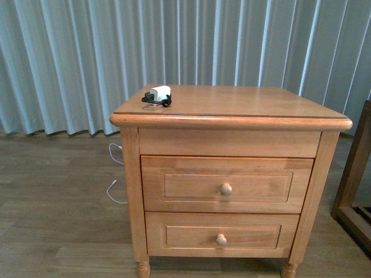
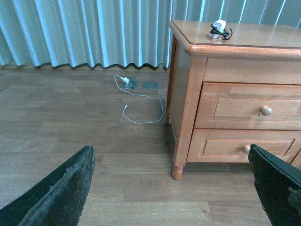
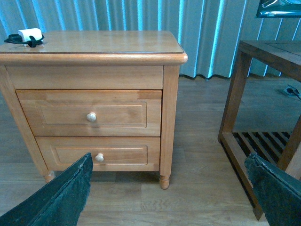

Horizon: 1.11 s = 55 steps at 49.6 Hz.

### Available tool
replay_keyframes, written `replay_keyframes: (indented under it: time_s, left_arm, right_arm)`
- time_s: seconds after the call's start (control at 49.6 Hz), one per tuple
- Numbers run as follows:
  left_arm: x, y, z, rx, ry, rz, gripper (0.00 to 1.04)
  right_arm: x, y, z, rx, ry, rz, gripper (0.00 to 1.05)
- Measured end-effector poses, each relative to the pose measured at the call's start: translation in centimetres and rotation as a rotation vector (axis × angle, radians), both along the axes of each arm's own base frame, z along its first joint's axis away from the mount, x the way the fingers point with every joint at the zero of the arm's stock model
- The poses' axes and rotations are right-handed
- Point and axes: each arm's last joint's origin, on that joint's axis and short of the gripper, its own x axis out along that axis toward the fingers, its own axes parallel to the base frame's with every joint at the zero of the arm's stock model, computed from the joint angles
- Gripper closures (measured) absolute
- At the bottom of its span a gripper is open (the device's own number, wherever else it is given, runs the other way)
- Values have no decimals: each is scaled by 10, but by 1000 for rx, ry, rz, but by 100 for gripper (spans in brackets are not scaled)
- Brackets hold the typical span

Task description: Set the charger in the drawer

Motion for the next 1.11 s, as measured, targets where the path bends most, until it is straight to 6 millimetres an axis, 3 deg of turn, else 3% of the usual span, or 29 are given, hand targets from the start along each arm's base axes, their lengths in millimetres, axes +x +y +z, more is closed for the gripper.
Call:
replay_keyframes:
  time_s: [0.806,0.947,1.028,1.109]
  left_arm:
    - [0,0,0,0,0,0,6]
    - [0,0,0,0,0,0,6]
    - [0,0,0,0,0,0,6]
    - [0,0,0,0,0,0,6]
  right_arm:
    - [0,0,0,0,0,0,8]
    - [2,0,-4,-56,204,-74,8]
    - [6,1,-5,-60,229,-54,8]
    - [16,2,8,-59,208,-43,8]
